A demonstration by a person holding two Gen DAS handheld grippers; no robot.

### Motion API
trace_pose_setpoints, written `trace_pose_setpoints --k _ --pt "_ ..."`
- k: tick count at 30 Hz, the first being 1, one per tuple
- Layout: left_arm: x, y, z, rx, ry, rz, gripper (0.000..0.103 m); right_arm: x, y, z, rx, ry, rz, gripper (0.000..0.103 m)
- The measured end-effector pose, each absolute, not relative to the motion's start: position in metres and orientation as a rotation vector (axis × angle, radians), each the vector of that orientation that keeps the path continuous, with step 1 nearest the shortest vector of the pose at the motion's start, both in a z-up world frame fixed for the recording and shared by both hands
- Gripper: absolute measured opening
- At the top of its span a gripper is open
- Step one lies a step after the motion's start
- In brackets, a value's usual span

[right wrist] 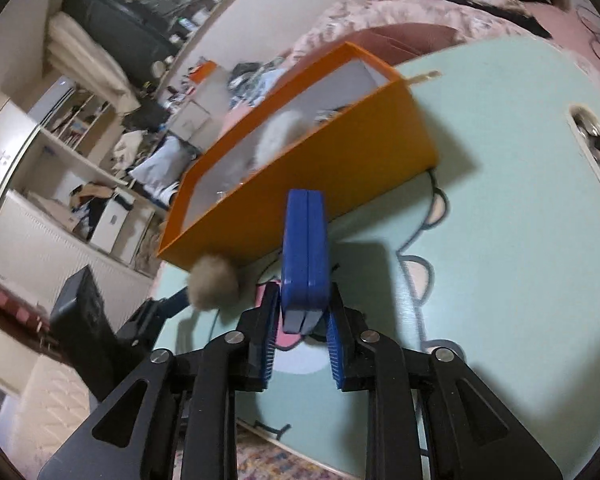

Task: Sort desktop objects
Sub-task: 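Lift the blue tin from the box with the right gripper, set it on the table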

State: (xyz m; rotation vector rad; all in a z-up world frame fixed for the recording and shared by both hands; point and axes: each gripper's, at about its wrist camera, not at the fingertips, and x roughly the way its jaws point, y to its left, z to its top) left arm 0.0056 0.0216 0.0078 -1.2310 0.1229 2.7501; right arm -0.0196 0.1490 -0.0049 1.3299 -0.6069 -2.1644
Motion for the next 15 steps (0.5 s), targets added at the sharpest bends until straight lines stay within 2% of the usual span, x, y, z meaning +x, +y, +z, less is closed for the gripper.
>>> trace_pose_setpoints --k 3,5,12,15 --pt "0.007 0.022 0.008 -1.231 0.123 2.750 0.103 -0.009 0.160 0.002 1.286 -0.604 -2.204 0.050" --pt "0.007 0.022 0.008 -1.231 0.123 2.751 0.103 0.000 0.163 0.011 1.267 -0.529 -2.274 0.061" --pt "0.008 0.016 0.009 -1.216 0.087 2.757 0.103 0.022 0.151 0.017 1.235 -0.202 -2.431 0.067" --pt "0.011 0.000 0.014 -1.186 -0.018 2.815 0.103 0.030 0.136 0.010 1.211 0.025 -2.497 0.082"
